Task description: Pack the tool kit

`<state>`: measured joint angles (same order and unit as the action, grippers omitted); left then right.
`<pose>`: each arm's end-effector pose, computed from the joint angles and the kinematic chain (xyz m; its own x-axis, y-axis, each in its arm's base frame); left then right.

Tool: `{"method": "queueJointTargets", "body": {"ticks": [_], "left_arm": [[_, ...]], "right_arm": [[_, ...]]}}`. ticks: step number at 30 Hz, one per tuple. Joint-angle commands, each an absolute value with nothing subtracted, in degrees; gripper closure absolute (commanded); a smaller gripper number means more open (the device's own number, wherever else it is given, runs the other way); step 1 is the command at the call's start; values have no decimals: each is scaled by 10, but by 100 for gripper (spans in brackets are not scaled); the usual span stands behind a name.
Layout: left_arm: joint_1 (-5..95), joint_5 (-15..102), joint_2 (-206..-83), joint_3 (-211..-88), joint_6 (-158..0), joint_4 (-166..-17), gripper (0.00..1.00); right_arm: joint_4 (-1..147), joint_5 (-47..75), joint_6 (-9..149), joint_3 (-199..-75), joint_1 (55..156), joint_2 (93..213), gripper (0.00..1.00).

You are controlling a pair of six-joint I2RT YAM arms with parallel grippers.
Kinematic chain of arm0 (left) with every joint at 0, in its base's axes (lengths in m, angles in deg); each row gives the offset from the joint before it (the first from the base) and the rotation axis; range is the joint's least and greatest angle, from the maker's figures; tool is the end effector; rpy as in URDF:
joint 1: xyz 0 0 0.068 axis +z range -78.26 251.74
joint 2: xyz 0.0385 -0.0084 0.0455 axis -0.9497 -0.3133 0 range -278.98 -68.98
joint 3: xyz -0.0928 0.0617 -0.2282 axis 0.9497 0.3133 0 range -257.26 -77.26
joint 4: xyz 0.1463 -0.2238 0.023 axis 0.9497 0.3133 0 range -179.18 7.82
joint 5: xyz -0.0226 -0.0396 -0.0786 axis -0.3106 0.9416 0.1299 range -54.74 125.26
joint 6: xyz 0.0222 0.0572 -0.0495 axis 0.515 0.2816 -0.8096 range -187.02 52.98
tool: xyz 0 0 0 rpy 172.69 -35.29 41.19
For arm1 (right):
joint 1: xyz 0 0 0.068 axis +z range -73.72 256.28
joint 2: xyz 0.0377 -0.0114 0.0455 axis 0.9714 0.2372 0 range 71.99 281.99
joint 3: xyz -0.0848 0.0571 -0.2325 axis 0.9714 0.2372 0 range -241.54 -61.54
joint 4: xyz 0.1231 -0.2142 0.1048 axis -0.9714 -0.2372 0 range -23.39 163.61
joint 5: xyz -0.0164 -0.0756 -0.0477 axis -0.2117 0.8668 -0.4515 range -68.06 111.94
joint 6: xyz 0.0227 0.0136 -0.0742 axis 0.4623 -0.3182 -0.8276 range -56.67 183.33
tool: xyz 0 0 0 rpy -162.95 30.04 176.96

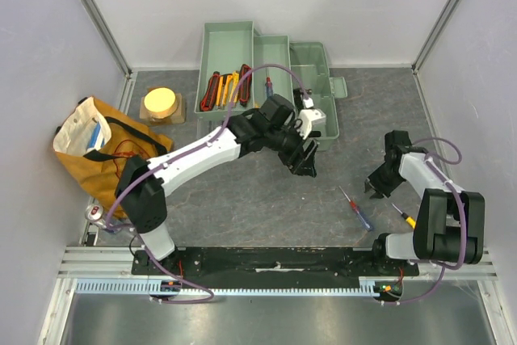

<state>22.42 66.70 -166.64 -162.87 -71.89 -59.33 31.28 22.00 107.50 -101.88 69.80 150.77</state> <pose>0.2404 -0.3338 0.2738 -0.5102 0.4825 -0.7120 0.8599 0.3037 -0.4103 0.2287 -0.0260 0.1037 -0.6248 0.7722 -0.1158 0.7644 0.6351 0.1111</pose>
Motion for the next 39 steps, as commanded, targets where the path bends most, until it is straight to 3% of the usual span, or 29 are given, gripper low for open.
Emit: {"method": "queueJointTargets", "body": {"ticks": [1,7,17,27,33,39], "left_arm": [[192,646,-1693,-1616,-611,-668,25],[130,632,-1750,-1621,-491,-705,23],[46,623,-1859,-1640,-303,-831,23],[33,638,-1994,-1709,-177,-927,25],[12,608,-2017,-1719,-141,-895,37],[-7,595,-2015,-1735,-110,-733,54]], "right_arm": [[267,327,1119,-1074,698,1470,66],[246,342,1169,-1115,686,1456,58],[208,302,1119,-1139,609,1443,57],[167,291,1090,-1188,580,1454,58],[167,289,1089,-1186,579,1452,58],[181,288,1094,-1174,580,1447,58]]}}
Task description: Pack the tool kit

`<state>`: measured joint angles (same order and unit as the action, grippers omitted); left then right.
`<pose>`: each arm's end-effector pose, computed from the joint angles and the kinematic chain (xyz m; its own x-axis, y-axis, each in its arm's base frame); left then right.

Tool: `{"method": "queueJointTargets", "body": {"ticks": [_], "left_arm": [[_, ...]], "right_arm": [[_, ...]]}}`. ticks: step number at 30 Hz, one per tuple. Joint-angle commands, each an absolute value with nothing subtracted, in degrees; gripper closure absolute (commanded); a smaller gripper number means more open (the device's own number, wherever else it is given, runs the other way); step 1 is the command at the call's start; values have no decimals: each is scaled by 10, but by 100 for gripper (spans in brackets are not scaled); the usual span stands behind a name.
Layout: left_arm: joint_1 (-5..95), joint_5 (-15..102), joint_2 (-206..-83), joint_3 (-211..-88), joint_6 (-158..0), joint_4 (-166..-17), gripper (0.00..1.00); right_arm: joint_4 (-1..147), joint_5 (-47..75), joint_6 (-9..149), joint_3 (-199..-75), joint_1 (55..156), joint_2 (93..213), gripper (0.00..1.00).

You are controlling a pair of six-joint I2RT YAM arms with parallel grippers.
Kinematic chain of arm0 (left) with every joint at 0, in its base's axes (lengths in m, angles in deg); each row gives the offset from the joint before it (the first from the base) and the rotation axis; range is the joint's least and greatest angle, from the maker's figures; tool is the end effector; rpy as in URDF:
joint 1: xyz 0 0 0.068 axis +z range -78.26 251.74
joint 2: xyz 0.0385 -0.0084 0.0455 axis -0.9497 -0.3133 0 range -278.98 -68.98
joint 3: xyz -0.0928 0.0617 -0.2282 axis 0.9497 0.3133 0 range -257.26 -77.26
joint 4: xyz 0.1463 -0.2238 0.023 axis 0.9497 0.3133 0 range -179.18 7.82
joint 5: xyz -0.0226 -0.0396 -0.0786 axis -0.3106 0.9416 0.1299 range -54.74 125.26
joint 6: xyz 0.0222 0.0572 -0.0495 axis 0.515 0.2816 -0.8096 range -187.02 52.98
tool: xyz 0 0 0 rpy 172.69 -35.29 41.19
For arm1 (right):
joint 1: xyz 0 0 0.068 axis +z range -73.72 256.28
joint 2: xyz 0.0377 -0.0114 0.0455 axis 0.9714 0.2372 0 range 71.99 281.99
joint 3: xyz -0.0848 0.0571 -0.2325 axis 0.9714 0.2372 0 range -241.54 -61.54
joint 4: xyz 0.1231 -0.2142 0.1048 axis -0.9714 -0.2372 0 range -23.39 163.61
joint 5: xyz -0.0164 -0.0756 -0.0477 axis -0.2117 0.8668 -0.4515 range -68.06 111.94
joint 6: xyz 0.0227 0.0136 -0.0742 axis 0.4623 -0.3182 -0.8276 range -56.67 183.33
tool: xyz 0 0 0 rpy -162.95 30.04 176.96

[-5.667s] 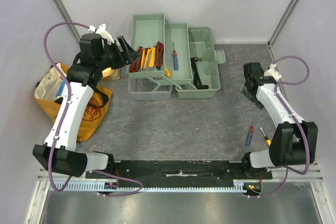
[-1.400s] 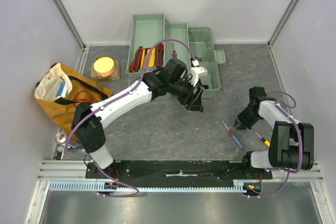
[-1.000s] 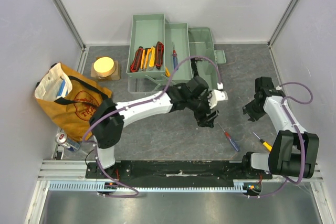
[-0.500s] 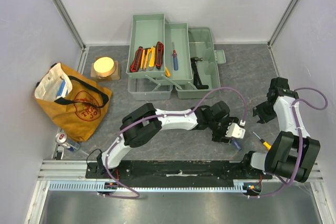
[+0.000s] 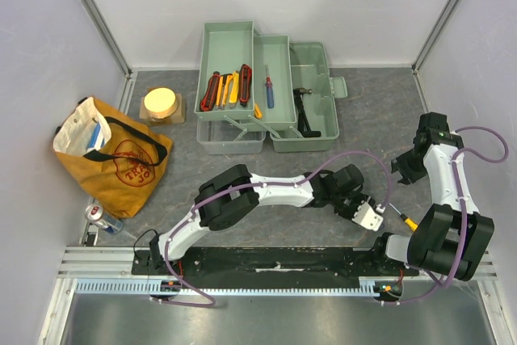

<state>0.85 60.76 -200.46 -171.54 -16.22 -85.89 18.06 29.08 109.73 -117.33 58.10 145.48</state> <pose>0.1434 -0.5026 0.1042 0.6096 0.3771 -0.6972 0.7715 -0.4843 0.4126 0.2348 -0.0859 0.1933 -0.3786 0.8806 -0.2850 0.8957 0.4262 0.1267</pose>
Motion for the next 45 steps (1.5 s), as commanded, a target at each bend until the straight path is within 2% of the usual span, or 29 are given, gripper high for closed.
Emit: {"method": "queueJointTargets", "body": {"ticks": [1,3,7,13,17,18,20,22,23,24,31,39,45], "left_arm": [[-7,599,-2018,-1744,-112,-705,58],[-8,604,-2024,-1760,-123,-670,64],[-7,606,-2040,-1787,-132,-623,64],[-7,593,-2070,-1831,-150,-568,49],[-7,587,-2087,-1852,-157,-532,47],[-8,586,-2091,-1855,-160,-527,49],[-7,588,-2095,-1859,-164,-518,61],[-8,588,-2098,-1863,-169,-509,81],[-8,587,-2097,-1865,-171,-505,96],[-7,586,-2095,-1865,-173,-504,98],[1,456,-2062,-1840,-196,-521,98],[69,480,-1865,-1687,-225,-581,98],[126,474,-1761,-1664,-250,-584,98]], "right_arm": [[183,286,1096,-1174,579,1447,58],[187,284,1097,-1174,579,1448,58],[192,278,1100,-1174,579,1449,58],[193,274,1106,-1167,579,1446,58],[192,272,1111,-1164,579,1441,58],[192,272,1111,-1164,579,1442,58],[192,270,1112,-1165,579,1445,58],[192,270,1112,-1166,578,1449,58],[193,271,1112,-1167,579,1451,58],[193,273,1112,-1167,579,1450,58],[195,287,1121,-1175,573,1448,57],[208,296,1123,-1202,559,1449,57],[229,273,1139,-1196,555,1456,57]]}}
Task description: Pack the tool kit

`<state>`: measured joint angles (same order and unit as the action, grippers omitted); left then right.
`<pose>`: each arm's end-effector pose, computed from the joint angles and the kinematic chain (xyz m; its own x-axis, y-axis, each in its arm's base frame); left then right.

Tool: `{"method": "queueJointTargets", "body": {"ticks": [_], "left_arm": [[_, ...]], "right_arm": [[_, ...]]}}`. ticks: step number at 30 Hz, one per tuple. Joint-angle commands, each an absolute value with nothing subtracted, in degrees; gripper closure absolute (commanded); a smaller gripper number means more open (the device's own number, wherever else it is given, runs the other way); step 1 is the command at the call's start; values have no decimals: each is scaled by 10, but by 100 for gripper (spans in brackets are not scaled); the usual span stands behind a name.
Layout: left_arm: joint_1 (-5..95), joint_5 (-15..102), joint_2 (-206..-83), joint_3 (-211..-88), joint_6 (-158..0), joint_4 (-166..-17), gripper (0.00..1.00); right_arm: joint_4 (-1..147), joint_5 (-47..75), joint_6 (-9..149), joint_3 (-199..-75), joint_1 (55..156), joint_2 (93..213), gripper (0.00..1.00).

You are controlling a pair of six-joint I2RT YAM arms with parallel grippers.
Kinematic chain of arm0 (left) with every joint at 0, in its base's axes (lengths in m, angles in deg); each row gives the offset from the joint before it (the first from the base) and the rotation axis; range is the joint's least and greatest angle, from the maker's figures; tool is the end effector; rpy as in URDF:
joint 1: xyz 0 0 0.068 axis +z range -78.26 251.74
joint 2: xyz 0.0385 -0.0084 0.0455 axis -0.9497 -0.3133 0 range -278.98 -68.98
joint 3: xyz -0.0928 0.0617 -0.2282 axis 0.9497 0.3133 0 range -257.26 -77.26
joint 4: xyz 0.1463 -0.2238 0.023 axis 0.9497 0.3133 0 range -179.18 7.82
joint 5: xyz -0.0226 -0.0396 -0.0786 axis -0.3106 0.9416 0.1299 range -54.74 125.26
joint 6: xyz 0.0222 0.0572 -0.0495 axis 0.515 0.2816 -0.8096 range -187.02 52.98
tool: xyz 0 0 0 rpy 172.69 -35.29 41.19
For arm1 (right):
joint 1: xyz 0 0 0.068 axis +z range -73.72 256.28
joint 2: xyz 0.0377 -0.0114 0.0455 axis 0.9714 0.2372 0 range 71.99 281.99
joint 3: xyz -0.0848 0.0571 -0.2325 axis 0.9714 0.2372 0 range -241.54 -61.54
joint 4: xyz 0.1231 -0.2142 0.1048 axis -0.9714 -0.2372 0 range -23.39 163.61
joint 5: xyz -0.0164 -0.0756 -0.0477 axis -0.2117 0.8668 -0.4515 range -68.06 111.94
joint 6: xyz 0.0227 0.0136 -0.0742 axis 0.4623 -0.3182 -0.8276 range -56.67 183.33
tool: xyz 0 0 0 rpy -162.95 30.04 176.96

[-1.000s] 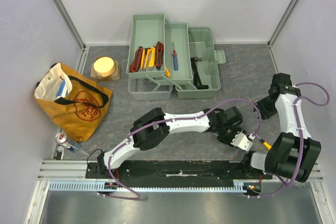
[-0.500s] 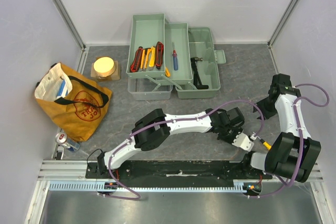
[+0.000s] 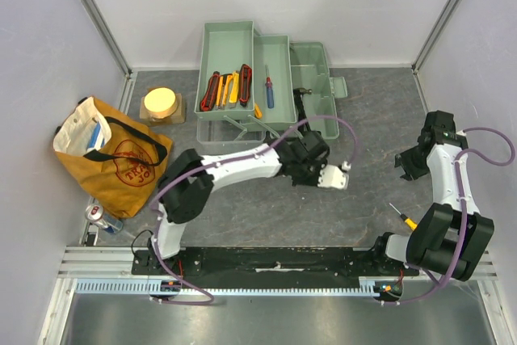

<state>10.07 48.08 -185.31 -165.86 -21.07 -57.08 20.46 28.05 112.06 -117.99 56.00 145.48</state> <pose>0.2004 -0.4032 0.1473 0.3697 0.7912 -0.4872 0.9284 -0.2936 0.2278 0.2389 -0.0959 0.1985 -0.2977 0.9067 -0.2989 0.9129 0.3620 0.1887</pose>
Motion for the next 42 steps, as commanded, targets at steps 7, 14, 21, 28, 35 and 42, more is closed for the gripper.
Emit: {"method": "queueJointTargets", "body": {"ticks": [7,14,21,28,35,42], "left_arm": [[218,492,-1729,-1745,-363,-604,98],[297,428,-1736,-1810,-553,-670,98],[346,404,-1805,-1940,-754,-634,98],[374,384,-1862,-1983,-942,-603,98],[376,308,-1896,-1978,-995,-600,98],[375,257,-1915,-1964,-1016,-573,89]], "right_arm": [[248,255,1155,-1184,555,1459,57],[267,260,1150,-1167,555,1435,43],[273,241,1159,-1152,555,1449,46],[273,229,1155,-1147,555,1455,47],[268,226,1146,-1138,555,1451,48],[262,226,1144,-1130,555,1446,45]]}}
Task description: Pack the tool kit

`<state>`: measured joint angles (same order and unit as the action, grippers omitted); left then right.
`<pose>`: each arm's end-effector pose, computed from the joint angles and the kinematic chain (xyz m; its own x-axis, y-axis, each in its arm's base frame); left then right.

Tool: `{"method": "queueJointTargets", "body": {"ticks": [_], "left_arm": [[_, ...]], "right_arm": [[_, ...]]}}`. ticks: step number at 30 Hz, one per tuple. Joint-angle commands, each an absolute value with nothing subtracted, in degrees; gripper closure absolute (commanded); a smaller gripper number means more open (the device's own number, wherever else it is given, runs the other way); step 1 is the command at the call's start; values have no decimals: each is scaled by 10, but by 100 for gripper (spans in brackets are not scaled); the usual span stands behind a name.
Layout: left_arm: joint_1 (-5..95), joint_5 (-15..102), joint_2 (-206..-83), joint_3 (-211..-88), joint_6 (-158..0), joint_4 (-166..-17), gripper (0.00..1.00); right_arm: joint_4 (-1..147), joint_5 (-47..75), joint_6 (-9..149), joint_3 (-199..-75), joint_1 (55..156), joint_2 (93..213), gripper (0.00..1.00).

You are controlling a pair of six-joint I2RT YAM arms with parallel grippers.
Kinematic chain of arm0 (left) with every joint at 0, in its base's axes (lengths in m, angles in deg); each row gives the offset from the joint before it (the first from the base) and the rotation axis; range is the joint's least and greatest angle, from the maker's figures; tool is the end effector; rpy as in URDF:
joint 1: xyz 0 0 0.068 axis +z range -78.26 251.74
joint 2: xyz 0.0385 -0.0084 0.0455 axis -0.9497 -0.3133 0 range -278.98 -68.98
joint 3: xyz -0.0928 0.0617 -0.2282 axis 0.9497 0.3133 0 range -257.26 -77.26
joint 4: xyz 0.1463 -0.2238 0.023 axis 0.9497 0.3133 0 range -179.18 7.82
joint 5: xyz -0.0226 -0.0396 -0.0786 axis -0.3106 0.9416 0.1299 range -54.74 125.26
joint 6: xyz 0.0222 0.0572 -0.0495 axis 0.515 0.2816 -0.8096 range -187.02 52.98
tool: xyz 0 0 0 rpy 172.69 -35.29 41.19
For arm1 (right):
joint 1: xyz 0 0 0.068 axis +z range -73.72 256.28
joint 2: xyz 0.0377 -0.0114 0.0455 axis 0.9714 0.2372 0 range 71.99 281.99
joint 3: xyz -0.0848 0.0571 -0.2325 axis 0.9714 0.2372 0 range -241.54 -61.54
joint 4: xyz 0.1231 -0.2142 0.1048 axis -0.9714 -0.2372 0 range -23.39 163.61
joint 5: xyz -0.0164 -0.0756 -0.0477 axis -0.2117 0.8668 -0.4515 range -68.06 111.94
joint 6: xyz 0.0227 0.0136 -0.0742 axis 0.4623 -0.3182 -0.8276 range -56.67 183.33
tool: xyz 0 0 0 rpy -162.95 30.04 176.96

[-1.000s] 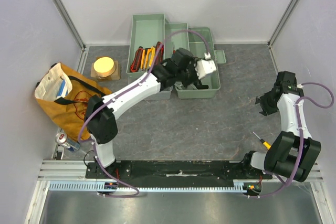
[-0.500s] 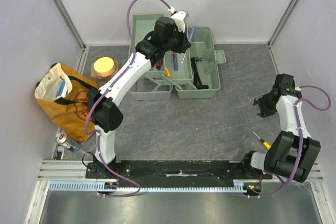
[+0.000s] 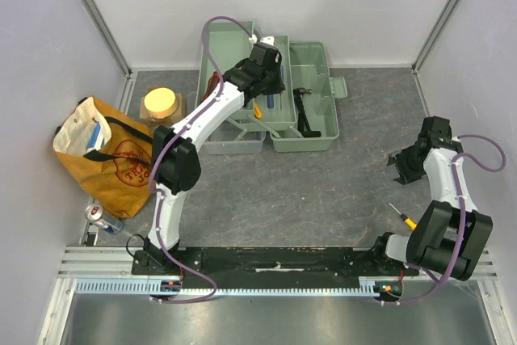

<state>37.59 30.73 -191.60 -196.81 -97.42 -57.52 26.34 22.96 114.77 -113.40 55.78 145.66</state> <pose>0.4360 -0.2892 0.2852 -0.6627 -0.1600 -0.7316 0.1978 0.9048 -0.3770 0.2417 -0.0916 0.1779 -0.2670 0.9344 -0.2356 0.9061 0.3267 0.2689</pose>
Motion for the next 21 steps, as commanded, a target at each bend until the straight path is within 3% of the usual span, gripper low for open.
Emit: {"method": "queueJointTargets", "body": {"ticks": [1,4,13,21], "left_arm": [[374,249,-1914,-1958,-1020,-574,86],[374,237,-1913,-1949,-1024,-574,74],[375,236,-1903,-1953,-1001,-581,66],[373,221,-1888,-1949,-970,-577,52]], "right_arm": [[263,227,1144,-1130,554,1445,44],[257,236,1145,-1133,555,1442,42],[243,238,1158,-1130,555,1449,42],[243,237,1165,-1130,554,1442,39]]}}
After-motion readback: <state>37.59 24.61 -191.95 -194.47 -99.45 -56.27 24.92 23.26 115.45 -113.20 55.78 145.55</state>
